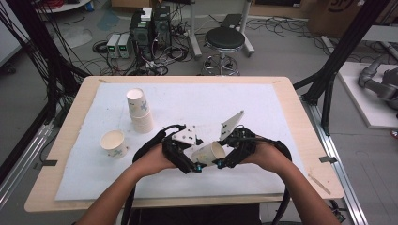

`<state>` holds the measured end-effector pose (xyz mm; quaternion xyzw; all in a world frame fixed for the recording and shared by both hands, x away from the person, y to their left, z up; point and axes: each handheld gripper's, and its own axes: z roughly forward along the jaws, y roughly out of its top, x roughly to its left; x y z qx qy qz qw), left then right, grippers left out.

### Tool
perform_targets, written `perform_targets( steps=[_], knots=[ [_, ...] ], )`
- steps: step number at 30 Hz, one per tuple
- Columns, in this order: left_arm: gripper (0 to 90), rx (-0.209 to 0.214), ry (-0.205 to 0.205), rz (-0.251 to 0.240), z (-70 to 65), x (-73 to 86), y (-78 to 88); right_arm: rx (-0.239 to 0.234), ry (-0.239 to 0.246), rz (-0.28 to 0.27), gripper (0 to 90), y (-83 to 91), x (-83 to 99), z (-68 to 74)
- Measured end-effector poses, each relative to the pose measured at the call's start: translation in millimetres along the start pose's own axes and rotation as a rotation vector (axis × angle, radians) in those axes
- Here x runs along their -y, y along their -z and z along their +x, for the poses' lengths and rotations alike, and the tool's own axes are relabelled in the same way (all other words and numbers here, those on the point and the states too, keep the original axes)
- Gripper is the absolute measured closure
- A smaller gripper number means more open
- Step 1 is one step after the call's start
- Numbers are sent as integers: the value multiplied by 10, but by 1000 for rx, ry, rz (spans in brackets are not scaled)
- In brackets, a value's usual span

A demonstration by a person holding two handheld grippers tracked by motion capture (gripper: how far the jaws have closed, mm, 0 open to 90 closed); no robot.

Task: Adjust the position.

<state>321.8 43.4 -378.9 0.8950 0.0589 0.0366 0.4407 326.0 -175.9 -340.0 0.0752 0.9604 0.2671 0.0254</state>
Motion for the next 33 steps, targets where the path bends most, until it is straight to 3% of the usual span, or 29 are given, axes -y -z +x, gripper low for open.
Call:
perform_targets(
  steps=[15,24,28,33],
  knots=[
    [224,4,-15,76,-10,-40,-99,14,16,73,338,-41,-90,21],
    [272,21,-9,82,-4,-62,-162,15,27,95,337,-69,-108,30],
    [347,37,-17,84,-19,-69,-178,12,33,98,336,-78,-111,36],
    [356,50,-18,91,-23,-68,-196,2,32,103,337,-81,-113,46]
  ],
)
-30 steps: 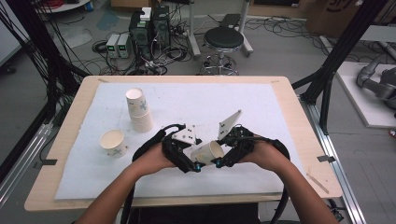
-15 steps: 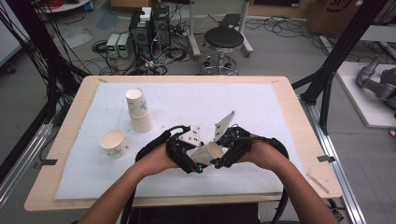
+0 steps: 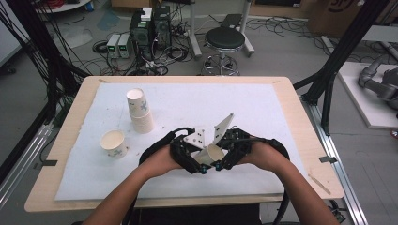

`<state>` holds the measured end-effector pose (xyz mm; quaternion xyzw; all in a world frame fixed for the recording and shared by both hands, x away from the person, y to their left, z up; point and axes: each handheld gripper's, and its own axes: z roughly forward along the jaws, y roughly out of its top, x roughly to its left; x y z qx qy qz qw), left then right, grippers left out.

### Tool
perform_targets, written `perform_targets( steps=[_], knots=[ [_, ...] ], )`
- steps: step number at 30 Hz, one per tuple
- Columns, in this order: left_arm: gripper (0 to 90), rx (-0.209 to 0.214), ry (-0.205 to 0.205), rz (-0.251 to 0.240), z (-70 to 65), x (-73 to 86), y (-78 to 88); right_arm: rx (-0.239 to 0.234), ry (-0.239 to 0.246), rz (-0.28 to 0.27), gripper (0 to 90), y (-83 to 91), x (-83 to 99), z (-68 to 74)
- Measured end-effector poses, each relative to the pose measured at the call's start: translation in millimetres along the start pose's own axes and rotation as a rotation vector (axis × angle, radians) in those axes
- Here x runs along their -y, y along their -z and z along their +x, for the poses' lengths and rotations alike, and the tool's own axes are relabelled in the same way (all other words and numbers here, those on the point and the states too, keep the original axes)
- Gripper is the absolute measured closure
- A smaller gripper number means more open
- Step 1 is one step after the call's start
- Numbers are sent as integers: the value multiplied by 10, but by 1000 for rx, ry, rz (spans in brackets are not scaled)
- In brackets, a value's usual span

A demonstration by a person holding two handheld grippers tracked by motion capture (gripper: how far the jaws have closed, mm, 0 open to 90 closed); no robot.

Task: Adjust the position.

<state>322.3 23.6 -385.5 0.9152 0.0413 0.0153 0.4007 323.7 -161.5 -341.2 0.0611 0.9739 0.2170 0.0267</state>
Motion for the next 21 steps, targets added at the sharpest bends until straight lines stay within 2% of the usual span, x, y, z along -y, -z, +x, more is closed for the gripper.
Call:
perform_targets(
  steps=[2,5,9,11,12,14,21],
  knots=[
    [359,-3,-2,-3,0,1,4,4,4,-6,336,1,1,-6],
    [358,5,13,-35,3,26,1,-2,-3,-11,318,14,4,-12],
    [349,5,36,-76,12,71,14,-12,-38,-59,265,30,30,-27],
    [347,2,53,-98,19,103,17,3,-53,-111,221,51,64,-44],
    [343,-3,53,-103,29,121,18,5,-76,-136,216,72,83,-48],
    [333,-8,76,-130,35,163,21,-3,-103,-198,216,121,124,-53],
    [332,-33,119,-211,64,289,34,46,-164,-375,216,250,315,-44]
  ],
)
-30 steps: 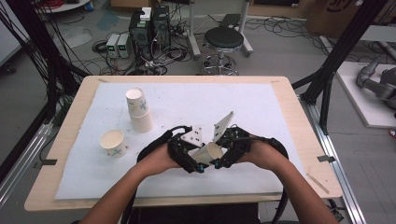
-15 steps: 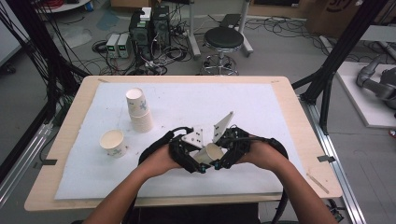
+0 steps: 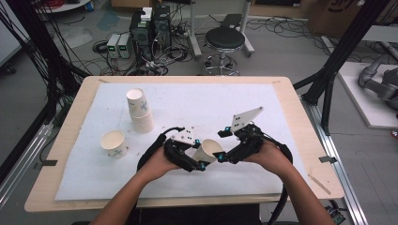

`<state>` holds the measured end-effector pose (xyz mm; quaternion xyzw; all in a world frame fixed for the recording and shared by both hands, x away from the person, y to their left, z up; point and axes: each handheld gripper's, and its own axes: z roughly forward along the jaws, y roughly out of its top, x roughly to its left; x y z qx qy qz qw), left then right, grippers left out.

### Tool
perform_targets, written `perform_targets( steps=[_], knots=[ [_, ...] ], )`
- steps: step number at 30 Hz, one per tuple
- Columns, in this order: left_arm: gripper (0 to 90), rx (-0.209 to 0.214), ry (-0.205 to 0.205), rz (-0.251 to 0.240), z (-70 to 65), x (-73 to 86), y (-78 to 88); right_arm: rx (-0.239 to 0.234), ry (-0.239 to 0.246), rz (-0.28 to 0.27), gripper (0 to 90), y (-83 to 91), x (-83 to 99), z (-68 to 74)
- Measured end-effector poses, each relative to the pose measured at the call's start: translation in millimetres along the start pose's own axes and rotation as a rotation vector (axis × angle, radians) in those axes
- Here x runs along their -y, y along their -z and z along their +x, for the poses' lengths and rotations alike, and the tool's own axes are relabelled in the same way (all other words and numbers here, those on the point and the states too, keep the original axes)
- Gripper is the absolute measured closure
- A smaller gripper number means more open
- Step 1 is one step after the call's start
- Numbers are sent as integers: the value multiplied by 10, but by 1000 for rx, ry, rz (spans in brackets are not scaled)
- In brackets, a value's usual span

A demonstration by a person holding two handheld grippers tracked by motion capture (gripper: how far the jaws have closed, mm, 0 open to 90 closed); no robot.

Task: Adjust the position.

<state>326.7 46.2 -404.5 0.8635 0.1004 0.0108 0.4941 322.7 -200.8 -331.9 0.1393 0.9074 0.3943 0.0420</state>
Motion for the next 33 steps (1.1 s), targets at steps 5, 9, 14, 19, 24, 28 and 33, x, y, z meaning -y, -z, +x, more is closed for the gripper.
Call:
perform_targets(
  steps=[5,9,14,19,24,28,33],
  knots=[
    [330,-31,25,-30,42,69,15,26,-45,-85,211,104,156,6],
    [330,-57,32,-62,62,71,62,64,-75,-139,207,170,310,2],
    [330,-104,59,-160,77,122,141,113,-131,-196,205,247,533,-15],
    [326,-167,74,-260,111,181,238,170,-182,-237,206,290,746,-31],
    [326,-220,99,-400,133,197,396,218,-188,-245,206,295,862,-3],
    [325,-249,98,-489,145,211,497,255,-202,-246,206,296,928,-31],
    [322,-281,96,-514,159,228,545,288,-208,-256,206,306,981,-50]
  ],
)
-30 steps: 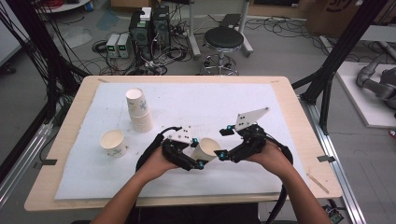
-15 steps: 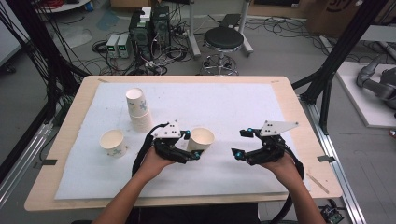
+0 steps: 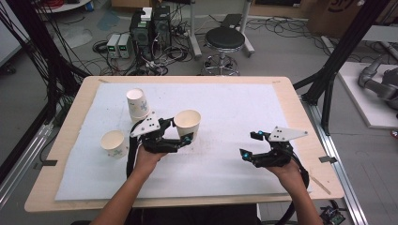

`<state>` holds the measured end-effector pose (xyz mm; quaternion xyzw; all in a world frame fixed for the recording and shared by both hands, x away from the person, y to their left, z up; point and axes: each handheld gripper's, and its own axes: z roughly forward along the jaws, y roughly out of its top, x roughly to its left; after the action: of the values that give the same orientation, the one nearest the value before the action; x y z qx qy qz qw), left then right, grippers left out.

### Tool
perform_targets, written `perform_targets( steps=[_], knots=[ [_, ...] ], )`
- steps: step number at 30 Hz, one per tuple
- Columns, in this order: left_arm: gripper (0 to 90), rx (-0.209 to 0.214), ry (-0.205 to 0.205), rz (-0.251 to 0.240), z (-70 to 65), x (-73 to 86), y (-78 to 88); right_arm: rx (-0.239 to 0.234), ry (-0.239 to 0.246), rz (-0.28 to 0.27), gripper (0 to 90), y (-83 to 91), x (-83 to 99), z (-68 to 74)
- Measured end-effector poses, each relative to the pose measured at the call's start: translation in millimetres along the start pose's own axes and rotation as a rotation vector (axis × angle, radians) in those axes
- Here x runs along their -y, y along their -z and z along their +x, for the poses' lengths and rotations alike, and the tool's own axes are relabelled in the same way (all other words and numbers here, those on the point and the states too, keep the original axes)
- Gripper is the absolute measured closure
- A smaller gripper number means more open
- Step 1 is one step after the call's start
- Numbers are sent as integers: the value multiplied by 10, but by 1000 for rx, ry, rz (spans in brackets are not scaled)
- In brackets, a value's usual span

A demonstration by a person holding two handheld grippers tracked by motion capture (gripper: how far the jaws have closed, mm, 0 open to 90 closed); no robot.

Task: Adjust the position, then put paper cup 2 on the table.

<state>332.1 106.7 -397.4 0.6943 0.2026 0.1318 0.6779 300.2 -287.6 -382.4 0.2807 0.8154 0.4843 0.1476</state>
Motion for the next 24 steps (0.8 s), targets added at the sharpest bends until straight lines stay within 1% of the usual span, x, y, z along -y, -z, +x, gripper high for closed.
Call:
perform_targets(
  steps=[3,5,8,11,13,17,19,21,24],
  knots=[
    [322,-12,-16,7,-1,9,-9,8,-6,-11,206,29,5,-7],
    [321,-15,-26,12,-3,19,-22,14,-1,-16,206,45,10,-10],
    [320,-22,-29,17,-2,37,-37,23,-5,-16,206,60,23,-11],
    [318,-30,-22,25,6,63,-58,27,-2,-17,206,66,35,-12],
    [318,-38,-29,32,4,66,-68,26,4,-21,206,73,33,-15],
    [318,-52,-32,26,14,64,-79,24,-6,-25,206,85,30,-17],
    [318,-64,-24,18,37,67,-107,26,-8,-28,206,90,31,-22],
    [318,-65,-19,27,59,52,-151,25,-4,-28,206,104,30,-18],
    [319,-61,-26,19,57,16,-222,27,-3,-40,206,133,17,-18]
  ],
)
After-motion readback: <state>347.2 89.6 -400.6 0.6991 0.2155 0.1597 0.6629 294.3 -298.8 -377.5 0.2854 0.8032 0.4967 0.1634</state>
